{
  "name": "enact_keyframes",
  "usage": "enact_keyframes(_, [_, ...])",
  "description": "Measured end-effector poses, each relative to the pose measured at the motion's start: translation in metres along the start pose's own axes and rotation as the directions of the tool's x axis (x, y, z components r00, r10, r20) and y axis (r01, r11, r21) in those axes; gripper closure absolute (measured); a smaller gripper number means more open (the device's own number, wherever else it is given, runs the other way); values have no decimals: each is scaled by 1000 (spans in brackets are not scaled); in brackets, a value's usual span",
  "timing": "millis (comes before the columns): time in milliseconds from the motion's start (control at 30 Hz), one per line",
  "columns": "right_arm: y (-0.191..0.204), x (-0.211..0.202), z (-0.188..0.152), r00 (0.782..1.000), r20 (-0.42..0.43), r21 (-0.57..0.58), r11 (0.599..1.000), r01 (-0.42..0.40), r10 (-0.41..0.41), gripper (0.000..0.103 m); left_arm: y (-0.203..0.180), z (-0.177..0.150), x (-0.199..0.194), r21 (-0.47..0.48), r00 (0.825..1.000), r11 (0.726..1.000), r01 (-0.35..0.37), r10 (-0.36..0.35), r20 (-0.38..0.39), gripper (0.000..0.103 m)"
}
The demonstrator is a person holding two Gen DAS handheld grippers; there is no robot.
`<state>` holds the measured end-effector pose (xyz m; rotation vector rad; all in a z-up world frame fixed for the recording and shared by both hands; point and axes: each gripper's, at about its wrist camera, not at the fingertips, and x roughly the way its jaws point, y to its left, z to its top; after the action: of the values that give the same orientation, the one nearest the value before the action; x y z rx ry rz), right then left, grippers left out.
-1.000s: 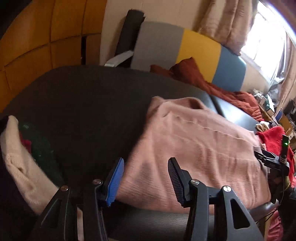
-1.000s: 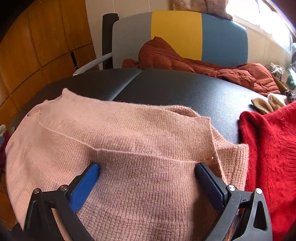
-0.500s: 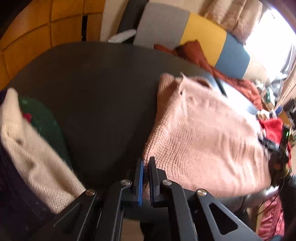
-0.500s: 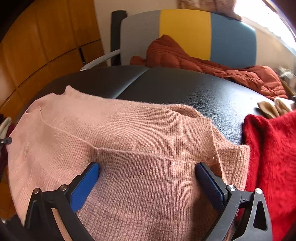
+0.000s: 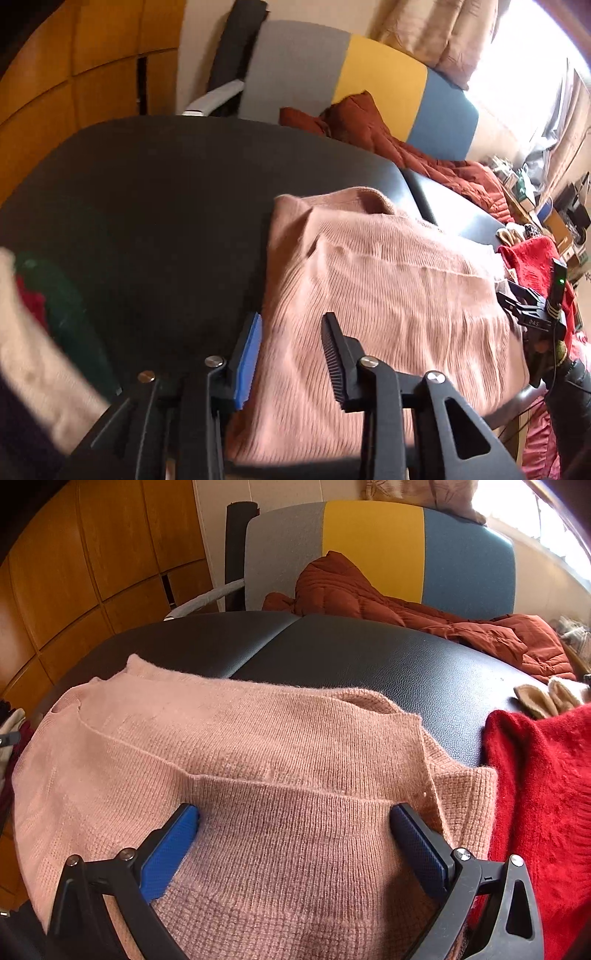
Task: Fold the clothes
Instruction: 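Grasp the pink sweater side edge with the left gripper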
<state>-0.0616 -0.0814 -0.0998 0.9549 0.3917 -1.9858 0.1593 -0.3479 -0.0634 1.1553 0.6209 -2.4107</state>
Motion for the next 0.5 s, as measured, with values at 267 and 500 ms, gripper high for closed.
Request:
enact_keyframes(267, [-5, -1, -1, 1000, 4, 3, 1000, -8, 8, 0, 1, 29, 51, 13, 996, 998, -58, 59, -73, 98])
enact_keyframes(500, [-4, -1, 0, 1000, 5, 5, 1000, -14, 14, 0, 22, 22, 55, -47, 991, 995, -87, 81, -107, 90])
